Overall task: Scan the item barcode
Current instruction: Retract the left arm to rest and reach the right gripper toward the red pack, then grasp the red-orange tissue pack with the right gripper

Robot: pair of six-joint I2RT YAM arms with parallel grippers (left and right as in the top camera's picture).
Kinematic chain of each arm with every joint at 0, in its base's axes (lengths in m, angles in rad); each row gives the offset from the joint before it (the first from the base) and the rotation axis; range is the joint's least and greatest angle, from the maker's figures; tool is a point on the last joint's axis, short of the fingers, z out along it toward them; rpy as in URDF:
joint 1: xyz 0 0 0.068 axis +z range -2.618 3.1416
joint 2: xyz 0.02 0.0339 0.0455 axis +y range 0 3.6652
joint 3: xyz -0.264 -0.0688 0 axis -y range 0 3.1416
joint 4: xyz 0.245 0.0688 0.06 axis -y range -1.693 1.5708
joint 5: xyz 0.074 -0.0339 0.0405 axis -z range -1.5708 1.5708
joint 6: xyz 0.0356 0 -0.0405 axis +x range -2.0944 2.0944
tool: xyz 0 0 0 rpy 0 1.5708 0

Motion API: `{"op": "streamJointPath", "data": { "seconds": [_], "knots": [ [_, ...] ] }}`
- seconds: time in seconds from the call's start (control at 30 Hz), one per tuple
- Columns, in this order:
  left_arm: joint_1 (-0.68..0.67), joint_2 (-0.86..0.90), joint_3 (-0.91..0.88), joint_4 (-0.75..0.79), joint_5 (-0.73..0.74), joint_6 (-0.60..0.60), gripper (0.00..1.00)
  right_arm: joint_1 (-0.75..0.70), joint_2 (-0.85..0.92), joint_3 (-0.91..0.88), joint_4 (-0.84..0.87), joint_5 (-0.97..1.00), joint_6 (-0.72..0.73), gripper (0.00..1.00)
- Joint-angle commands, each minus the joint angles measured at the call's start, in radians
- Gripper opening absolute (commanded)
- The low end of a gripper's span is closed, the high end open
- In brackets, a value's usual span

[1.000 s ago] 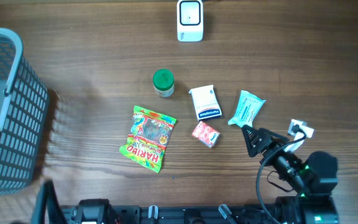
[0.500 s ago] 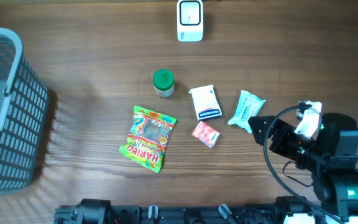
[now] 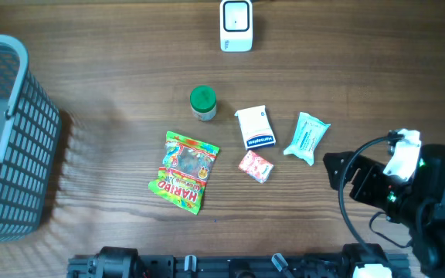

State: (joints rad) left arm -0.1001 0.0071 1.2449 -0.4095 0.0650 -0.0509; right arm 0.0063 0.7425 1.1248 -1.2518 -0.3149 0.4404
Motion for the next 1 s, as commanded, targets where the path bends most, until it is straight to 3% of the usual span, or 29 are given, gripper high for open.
{"op": "streamJointPath", "data": {
  "seconds": [0.0,0.1,0.17,0.33,0.43,0.63,0.73,0.83,0.97],
  "knots": [
    [-0.008,0.006,-0.024,0.123,-0.12,-0.003,1.0,0.008,0.107,0.069,-0.057,0.117,-0.028,0.99],
    [-0.008,0.017,-0.057,0.274,-0.129,-0.003,1.0,0.008,0.229,0.089,-0.114,0.099,-0.045,0.99],
    [-0.007,0.021,-0.065,0.293,-0.17,-0.003,1.0,0.008,0.321,0.089,-0.122,0.015,-0.045,1.0],
    [-0.008,0.031,-0.1,0.009,-0.168,-0.014,1.0,0.014,0.529,0.087,-0.028,-0.138,-0.124,0.99],
    [-0.008,0.032,-0.207,-0.107,-0.168,-0.01,1.0,0.065,0.635,0.087,-0.003,-0.098,-0.092,0.99],
    [-0.007,0.032,-0.515,-0.129,-0.172,-0.063,1.0,0.27,0.818,0.085,0.117,-0.044,-0.018,0.99],
    [-0.007,0.032,-0.605,-0.148,-0.172,-0.063,1.0,0.324,0.876,0.045,0.192,-0.043,-0.021,0.93],
    [-0.007,0.032,-0.63,-0.179,-0.172,-0.063,1.0,0.331,0.892,-0.022,0.27,-0.032,-0.022,0.83],
    [-0.007,0.032,-0.631,-0.235,-0.198,-0.063,1.0,0.331,0.892,-0.178,0.461,-0.047,0.011,0.83]
  ]
}}
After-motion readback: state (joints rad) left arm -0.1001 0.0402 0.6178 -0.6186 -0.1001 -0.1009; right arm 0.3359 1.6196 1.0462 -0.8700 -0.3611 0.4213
